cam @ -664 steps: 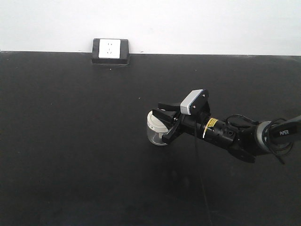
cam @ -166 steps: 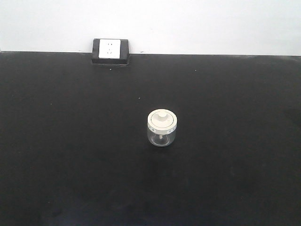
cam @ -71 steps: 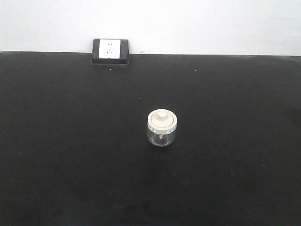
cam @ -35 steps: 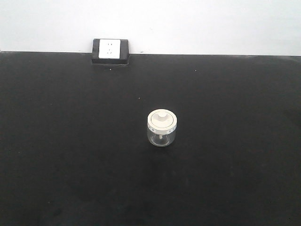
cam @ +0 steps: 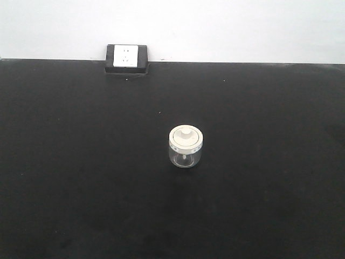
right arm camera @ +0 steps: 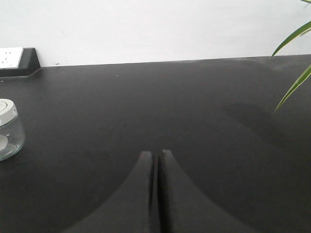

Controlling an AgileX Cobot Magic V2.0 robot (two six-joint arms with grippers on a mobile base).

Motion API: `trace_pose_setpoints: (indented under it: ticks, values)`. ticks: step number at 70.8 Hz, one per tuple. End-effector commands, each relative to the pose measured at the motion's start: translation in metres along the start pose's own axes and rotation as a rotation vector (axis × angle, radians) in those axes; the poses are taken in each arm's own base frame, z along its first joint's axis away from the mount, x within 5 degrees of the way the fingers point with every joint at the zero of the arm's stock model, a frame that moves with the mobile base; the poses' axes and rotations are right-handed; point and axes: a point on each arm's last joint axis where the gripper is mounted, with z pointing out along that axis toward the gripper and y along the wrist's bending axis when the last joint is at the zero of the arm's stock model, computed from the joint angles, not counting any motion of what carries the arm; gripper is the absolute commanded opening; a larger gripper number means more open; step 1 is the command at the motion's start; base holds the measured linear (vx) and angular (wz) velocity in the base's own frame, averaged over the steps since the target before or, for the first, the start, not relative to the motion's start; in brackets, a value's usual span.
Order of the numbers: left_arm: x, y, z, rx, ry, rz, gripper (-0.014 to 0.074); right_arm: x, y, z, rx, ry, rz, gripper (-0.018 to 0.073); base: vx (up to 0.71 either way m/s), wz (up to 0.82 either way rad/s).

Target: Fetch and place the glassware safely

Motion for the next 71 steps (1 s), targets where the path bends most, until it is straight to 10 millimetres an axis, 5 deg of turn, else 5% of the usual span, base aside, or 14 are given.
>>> trace_pose_setpoints:
  ticks: [1, 71]
  values:
    - [0.001, -0.0006, 0.0005, 0.006, -0.064, -0.011, -0.0007, -0.0015, 0.0002, 0.0002, -0.001, -0.078, -0.01, -0.0003, 0.0, 0.0]
    - [0.001, -0.0006, 0.0005, 0.006, -0.064, -0.011, -0.0007, -0.0016, 0.0002, 0.0002, -0.001, -0.078, -0.01, -0.0003, 0.0, 0.0]
